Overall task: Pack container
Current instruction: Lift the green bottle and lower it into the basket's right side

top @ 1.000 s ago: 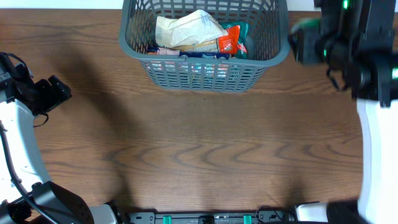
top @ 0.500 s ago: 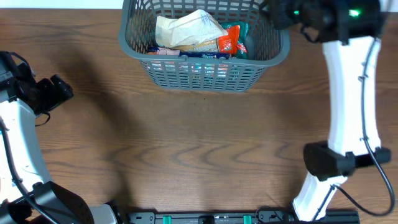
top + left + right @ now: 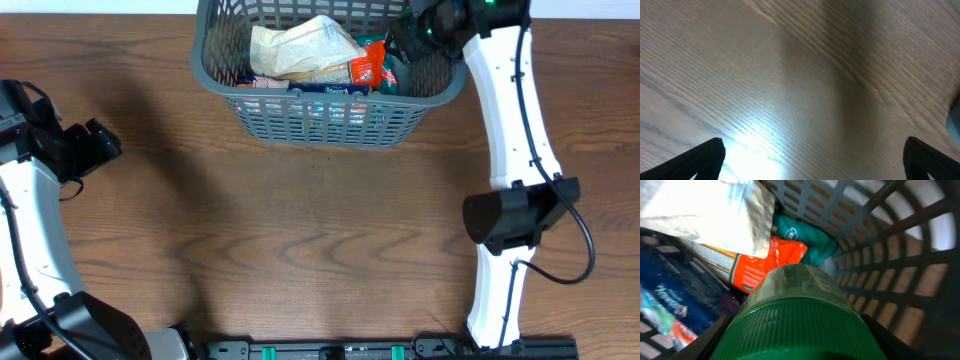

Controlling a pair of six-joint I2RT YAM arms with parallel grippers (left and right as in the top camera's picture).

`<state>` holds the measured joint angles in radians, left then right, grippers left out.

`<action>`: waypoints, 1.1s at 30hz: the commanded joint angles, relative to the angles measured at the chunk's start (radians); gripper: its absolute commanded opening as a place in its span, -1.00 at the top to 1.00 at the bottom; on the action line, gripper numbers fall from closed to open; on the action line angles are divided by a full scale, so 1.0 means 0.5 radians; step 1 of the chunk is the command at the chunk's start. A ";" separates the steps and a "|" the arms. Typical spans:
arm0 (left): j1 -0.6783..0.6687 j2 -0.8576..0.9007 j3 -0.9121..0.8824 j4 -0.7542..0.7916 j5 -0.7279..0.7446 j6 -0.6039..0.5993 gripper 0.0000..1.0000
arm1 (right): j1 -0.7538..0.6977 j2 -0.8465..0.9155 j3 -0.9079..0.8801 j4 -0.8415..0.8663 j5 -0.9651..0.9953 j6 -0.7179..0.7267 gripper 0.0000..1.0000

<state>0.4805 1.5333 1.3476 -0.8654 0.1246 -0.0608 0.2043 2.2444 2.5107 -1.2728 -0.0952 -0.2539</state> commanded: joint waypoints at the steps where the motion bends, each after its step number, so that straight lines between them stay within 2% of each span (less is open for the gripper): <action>1: -0.005 -0.027 -0.006 0.001 -0.003 0.046 -0.97 | 0.000 0.067 0.043 -0.015 -0.014 -0.034 0.98; 17: -0.005 -0.027 -0.006 0.000 -0.002 0.046 -0.97 | -0.002 0.213 0.040 -0.140 -0.013 -0.049 0.95; 18: -0.005 -0.027 -0.006 0.000 -0.002 0.046 -0.97 | -0.002 0.213 0.040 -0.143 -0.013 -0.049 0.78; 20: -0.005 -0.027 -0.006 -0.001 -0.002 0.046 -0.97 | -0.002 0.213 0.040 -0.147 -0.014 -0.049 0.02; 22: -0.005 -0.027 -0.006 -0.001 -0.002 0.046 -0.97 | -0.002 0.213 0.040 -0.146 -0.014 -0.049 -0.08; 23: -0.005 -0.027 -0.006 -0.001 -0.002 0.046 -0.97 | 0.001 0.213 0.040 -0.145 -0.014 -0.049 -0.22; 24: -0.005 -0.027 -0.006 -0.001 -0.002 0.046 -0.97 | 0.001 0.213 0.040 -0.143 -0.014 -0.048 -0.47; 25: -0.005 -0.027 -0.006 -0.001 -0.002 0.046 -0.97 | 0.001 0.213 0.040 -0.140 -0.014 -0.048 -0.63; 33: -0.005 -0.027 -0.006 0.001 -0.002 0.077 -0.97 | 0.001 0.172 0.127 -0.110 -0.018 -0.008 -0.74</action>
<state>0.4805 1.5333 1.3472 -0.8642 0.1246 -0.0483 0.2184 2.3497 2.5168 -1.3426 -0.1432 -0.2691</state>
